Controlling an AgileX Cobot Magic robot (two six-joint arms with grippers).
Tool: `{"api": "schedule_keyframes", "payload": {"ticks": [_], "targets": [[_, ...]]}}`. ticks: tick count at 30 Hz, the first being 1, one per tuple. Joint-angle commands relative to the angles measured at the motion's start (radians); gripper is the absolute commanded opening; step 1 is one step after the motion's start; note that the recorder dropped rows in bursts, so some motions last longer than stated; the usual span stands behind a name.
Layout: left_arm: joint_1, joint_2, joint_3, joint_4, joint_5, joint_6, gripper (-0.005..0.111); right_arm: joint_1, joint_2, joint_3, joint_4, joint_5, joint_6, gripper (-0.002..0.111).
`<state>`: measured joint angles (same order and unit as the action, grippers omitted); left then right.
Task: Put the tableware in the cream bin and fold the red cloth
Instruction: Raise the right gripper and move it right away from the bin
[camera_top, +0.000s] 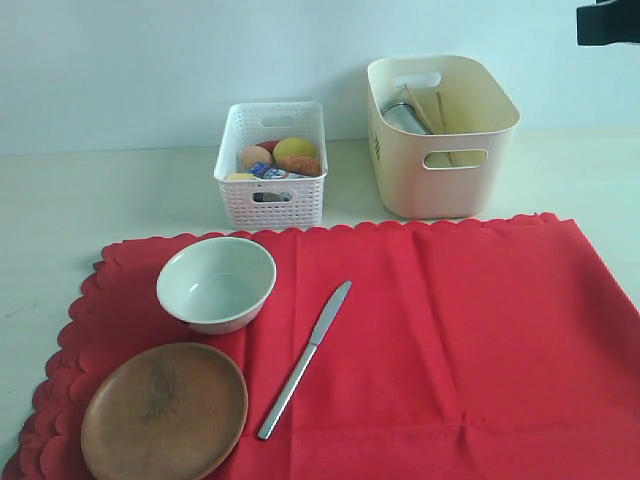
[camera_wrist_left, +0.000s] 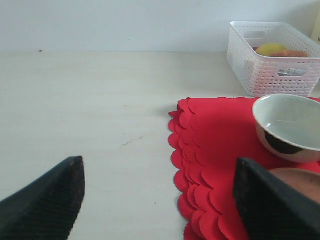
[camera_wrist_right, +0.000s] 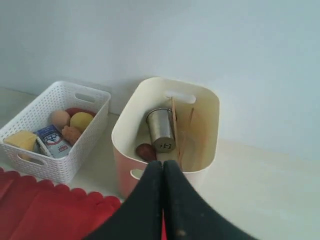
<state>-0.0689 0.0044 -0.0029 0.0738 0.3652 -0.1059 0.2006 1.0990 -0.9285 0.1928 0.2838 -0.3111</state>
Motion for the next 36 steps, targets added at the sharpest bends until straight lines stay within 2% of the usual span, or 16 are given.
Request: {"api": "schedule_keyframes", "payload": {"ticks": [1,36], "targets": [[-0.005,-0.004,0.003,0.001,-0.011,-0.002,0.078,-0.003,-0.003,0.005,0.018,-0.034,-0.008,0.000],[-0.005,-0.004,0.003,0.001,-0.011,-0.002,0.078,-0.003,0.042,0.005,0.017,0.027,-0.027,0.000]]}}
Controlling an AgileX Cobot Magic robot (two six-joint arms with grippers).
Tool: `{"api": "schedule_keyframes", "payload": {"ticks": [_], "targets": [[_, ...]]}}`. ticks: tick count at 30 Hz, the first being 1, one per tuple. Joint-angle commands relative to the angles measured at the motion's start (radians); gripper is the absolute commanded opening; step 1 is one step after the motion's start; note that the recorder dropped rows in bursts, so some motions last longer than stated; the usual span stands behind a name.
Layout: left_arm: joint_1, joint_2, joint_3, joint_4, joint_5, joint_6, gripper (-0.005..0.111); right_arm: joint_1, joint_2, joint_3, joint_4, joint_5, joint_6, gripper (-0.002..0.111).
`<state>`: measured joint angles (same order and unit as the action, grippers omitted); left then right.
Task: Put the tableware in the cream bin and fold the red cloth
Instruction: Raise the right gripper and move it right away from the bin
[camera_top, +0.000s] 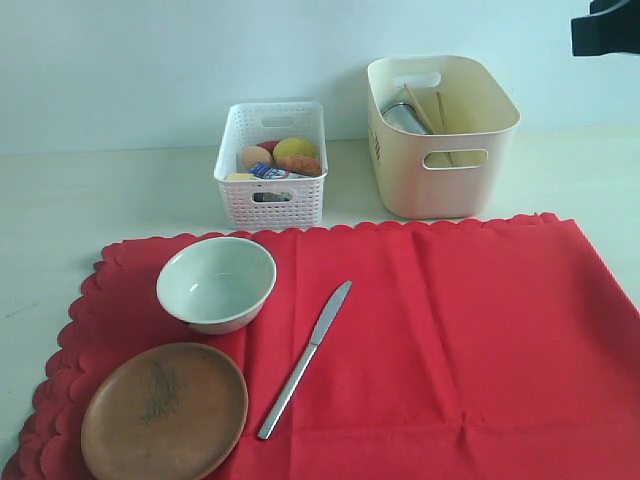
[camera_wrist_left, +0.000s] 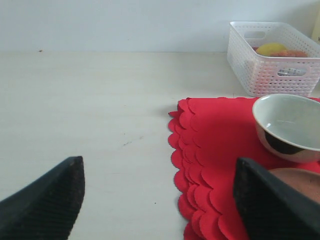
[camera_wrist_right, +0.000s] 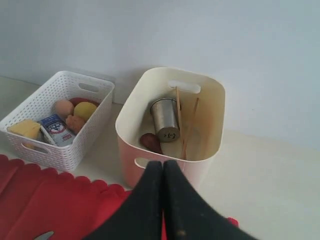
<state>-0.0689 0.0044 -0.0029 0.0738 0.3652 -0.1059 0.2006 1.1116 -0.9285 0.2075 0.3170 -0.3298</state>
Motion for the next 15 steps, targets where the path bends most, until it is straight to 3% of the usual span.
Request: {"api": "schedule_keyframes", "payload": {"ticks": [1,15], "targets": [[-0.005,-0.004,0.003,0.001,-0.011,-0.002,0.078,-0.003,0.036,0.005,0.003,-0.006,-0.008,0.000],[-0.005,-0.004,0.003,0.001,-0.011,-0.002,0.078,-0.003,0.062,0.005,0.006,-0.030,-0.006,0.000]]}}
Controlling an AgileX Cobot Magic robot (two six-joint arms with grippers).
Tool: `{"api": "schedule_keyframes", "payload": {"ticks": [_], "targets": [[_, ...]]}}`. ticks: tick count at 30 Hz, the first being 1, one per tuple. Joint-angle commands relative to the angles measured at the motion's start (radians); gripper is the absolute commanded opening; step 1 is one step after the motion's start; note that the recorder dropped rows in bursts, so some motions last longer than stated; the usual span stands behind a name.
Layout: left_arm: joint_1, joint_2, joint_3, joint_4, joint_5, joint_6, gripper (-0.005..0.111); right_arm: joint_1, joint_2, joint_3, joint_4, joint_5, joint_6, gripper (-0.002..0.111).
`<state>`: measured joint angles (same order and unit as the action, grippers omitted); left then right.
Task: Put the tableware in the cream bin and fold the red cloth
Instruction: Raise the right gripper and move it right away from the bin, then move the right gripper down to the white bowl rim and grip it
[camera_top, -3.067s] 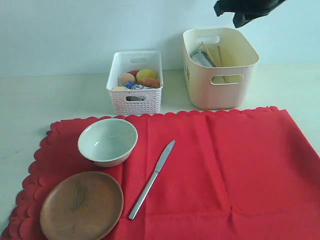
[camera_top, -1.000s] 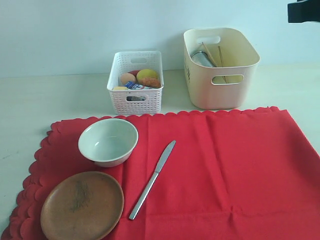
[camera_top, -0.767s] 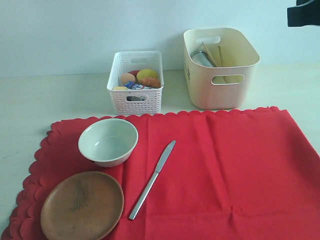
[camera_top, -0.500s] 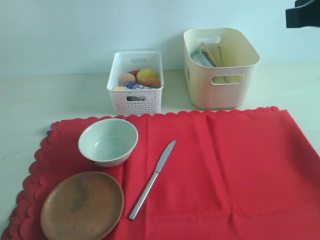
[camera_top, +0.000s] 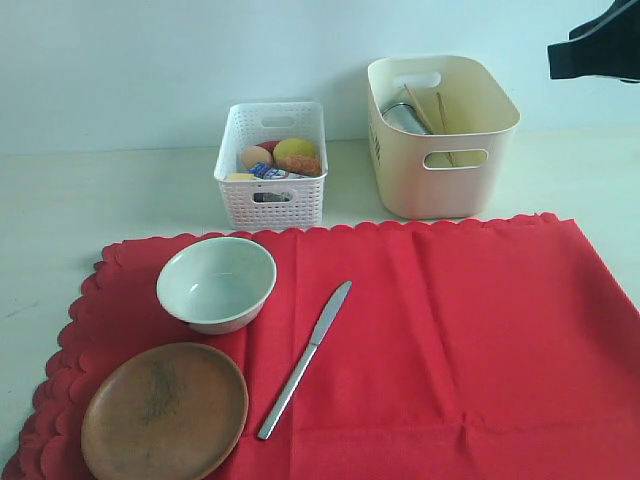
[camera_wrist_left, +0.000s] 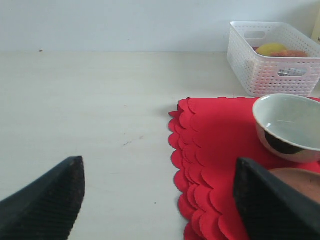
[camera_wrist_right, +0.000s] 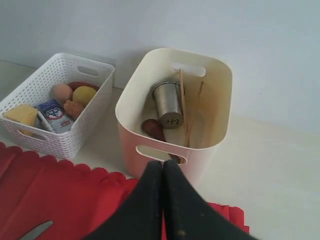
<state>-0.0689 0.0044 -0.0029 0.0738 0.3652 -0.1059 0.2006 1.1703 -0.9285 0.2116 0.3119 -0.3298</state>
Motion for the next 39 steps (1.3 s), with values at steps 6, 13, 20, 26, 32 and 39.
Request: {"api": "schedule_keyframes", "payload": {"ticks": [6,13,20,26,32,39], "targets": [[-0.005,-0.004,0.003,0.001,-0.011,-0.002,0.078,-0.003,0.003,0.005,-0.002,-0.045,-0.008,0.000],[-0.005,-0.004,0.003,0.001,-0.011,-0.002,0.078,-0.003,0.016,0.005,-0.002,-0.045,-0.008,0.000],[-0.005,-0.004,0.003,0.001,-0.011,-0.002,0.078,-0.003,0.031,0.005,-0.002,-0.045,-0.008,0.000],[-0.005,-0.004,0.003,0.001,-0.011,-0.002,0.078,-0.003,0.031,0.005,0.027,-0.030,-0.002,0.000],[-0.005,-0.004,0.003,0.001,-0.011,-0.002,0.078,-0.003,0.031,0.005,0.086,-0.010,-0.002,0.000],[-0.005,-0.004,0.003,0.001,-0.011,-0.002,0.078,-0.003,0.031,0.005,0.165,0.017,-0.011,0.000]]}}
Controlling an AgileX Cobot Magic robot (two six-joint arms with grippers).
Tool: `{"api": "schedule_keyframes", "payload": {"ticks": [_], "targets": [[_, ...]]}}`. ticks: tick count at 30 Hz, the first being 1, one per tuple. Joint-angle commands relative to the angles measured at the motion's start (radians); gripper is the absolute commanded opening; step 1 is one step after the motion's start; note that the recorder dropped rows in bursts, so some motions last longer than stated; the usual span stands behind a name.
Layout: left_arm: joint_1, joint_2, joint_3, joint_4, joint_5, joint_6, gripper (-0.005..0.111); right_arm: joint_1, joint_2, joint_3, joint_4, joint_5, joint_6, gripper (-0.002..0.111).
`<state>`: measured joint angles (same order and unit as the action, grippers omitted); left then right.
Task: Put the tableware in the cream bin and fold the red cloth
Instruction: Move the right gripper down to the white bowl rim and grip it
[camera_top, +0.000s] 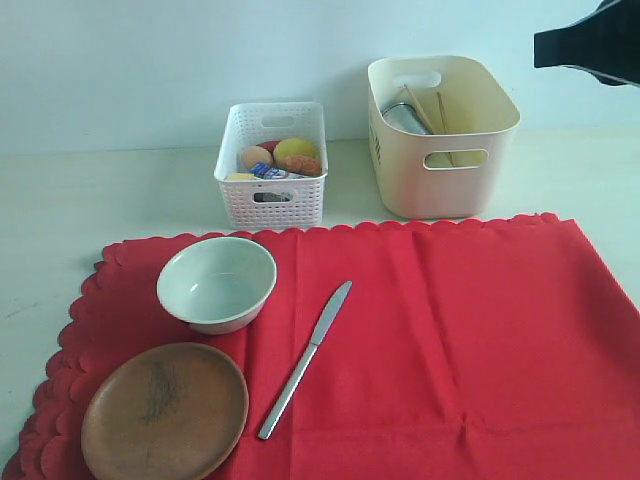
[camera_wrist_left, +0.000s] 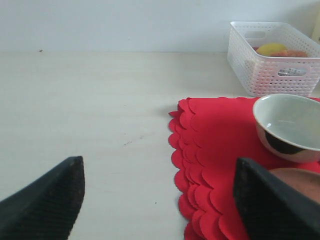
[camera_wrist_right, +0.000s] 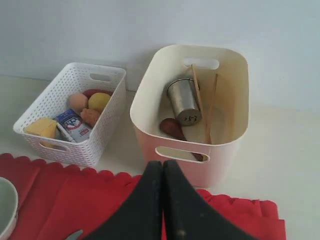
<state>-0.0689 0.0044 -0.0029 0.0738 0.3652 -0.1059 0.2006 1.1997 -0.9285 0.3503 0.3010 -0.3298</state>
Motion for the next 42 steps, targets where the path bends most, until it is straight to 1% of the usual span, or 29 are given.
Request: {"api": "schedule_keyframes", "payload": {"ticks": [1,4,8,10,13,16,18,24,27,29,31,37,42], "targets": [[-0.005,-0.004,0.003,0.001,-0.011,-0.002,0.078,-0.003,0.001,0.005,0.027,0.043,-0.034,0.000],[-0.005,-0.004,0.003,0.001,-0.011,-0.002,0.078,-0.003,0.001,0.003,0.109,0.056,-0.127,0.000],[-0.005,-0.004,0.003,0.001,-0.011,-0.002,0.078,-0.003,0.001,0.003,0.354,0.079,-0.326,0.000],[-0.005,-0.004,0.003,0.001,-0.011,-0.002,0.078,-0.003,0.001,0.003,0.453,0.106,-0.455,0.000],[-0.005,-0.004,0.003,0.001,-0.011,-0.002,0.078,-0.003,0.001,0.003,0.598,0.152,-0.593,0.000],[-0.005,-0.004,0.003,0.001,-0.011,-0.002,0.078,-0.003,0.003,0.003,0.705,0.205,-0.697,0.006],[-0.005,-0.004,0.003,0.001,-0.011,-0.002,0.078,-0.003,0.003,0.003,0.741,0.223,-0.726,0.014],[-0.005,-0.004,0.003,0.001,-0.011,-0.002,0.078,-0.003,0.018,0.003,0.758,0.227,-0.749,0.047],[-0.005,-0.004,0.003,0.001,-0.011,-0.002,0.078,0.028,0.056,0.003,0.758,0.225,-0.795,0.060],[-0.005,-0.004,0.003,0.001,-0.011,-0.002,0.078,0.059,0.086,0.001,0.758,0.223,-0.818,0.067],[-0.005,-0.004,0.003,0.001,-0.011,-0.002,0.078,0.095,0.126,-0.016,0.758,0.226,-0.818,0.070],[-0.005,-0.004,0.003,0.001,-0.011,-0.002,0.078,0.188,0.253,-0.078,0.719,0.226,-0.773,0.071],[-0.005,-0.004,0.003,0.001,-0.011,-0.002,0.078,0.260,0.420,-0.164,0.549,0.236,-0.606,0.071]]}}
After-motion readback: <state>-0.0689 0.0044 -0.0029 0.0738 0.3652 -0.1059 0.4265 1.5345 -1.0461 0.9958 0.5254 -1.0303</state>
